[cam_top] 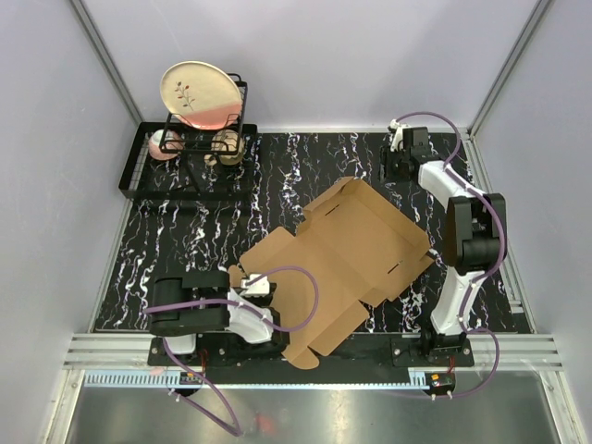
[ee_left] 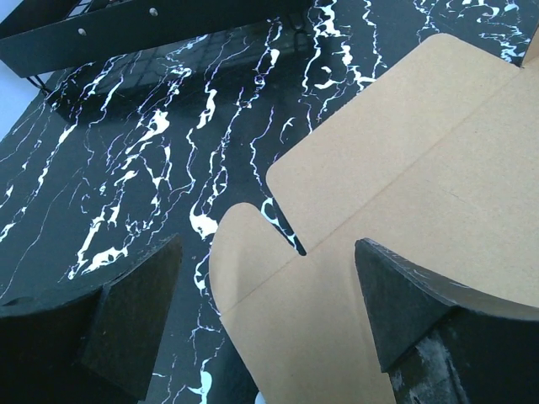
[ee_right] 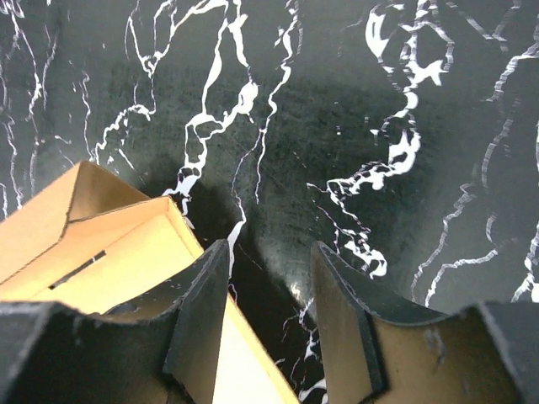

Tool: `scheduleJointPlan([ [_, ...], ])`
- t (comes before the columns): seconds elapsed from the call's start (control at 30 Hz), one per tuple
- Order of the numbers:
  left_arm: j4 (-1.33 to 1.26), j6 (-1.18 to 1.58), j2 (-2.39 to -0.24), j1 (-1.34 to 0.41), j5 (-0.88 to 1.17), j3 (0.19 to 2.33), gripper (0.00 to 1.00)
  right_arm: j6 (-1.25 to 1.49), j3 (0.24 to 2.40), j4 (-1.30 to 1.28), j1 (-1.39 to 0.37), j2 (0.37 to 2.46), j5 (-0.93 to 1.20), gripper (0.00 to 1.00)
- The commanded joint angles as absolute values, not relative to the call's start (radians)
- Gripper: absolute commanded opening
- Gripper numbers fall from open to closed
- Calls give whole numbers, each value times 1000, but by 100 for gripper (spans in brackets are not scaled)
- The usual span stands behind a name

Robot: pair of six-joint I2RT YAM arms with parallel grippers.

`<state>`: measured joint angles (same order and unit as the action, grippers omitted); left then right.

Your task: Fold the paper box

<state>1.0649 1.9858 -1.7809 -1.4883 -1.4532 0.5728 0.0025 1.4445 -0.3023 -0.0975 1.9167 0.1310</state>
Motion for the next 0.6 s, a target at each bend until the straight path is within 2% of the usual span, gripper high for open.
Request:
scheduleJointPlan([
  [0.0, 1092, 2631, -1743, -1491, -1549, 555, 91, -98, 1436, -222, -98, 1971, 247, 49],
  [0.2, 1085, 2629, -1744, -1493, -1551, 552, 92, -91, 1476, -212, -98, 2017, 374, 49],
  [0.57, 1069, 2631, -1759, -1494, -1546, 551, 94, -69, 1471, -176, -94, 1980, 365, 48],
])
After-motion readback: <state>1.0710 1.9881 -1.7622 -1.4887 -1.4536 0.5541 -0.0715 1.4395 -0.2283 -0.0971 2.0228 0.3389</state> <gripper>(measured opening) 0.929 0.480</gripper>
